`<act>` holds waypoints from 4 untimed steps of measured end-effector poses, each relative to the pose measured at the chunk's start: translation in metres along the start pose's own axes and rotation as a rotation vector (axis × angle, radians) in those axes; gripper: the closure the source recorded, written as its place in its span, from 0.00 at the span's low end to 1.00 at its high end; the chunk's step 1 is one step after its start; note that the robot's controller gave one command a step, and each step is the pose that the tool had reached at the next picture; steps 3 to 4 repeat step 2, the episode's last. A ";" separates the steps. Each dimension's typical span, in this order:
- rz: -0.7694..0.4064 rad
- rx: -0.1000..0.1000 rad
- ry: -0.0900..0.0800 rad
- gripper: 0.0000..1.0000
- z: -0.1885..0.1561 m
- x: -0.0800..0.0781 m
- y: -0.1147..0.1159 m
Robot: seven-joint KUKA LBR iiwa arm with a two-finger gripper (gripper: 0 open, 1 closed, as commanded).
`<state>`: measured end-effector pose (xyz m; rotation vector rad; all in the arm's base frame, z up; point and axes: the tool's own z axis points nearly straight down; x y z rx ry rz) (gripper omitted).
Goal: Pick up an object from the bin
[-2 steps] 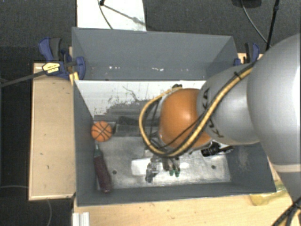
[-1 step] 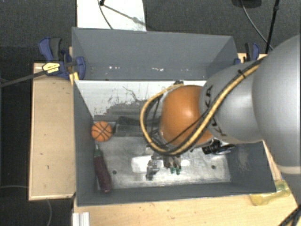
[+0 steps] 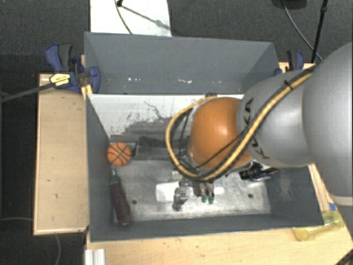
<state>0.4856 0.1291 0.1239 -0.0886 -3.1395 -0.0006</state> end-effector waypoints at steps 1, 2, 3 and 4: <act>0.002 -0.001 -0.002 1.00 -0.014 -0.001 0.000; 0.002 -0.002 -0.005 1.00 -0.021 -0.002 0.000; 0.002 -0.002 -0.005 1.00 -0.021 -0.002 0.000; 0.002 -0.002 -0.005 1.00 -0.021 -0.002 0.000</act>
Offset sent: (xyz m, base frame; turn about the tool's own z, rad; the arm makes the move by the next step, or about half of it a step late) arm 0.0000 0.0002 0.0089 0.0000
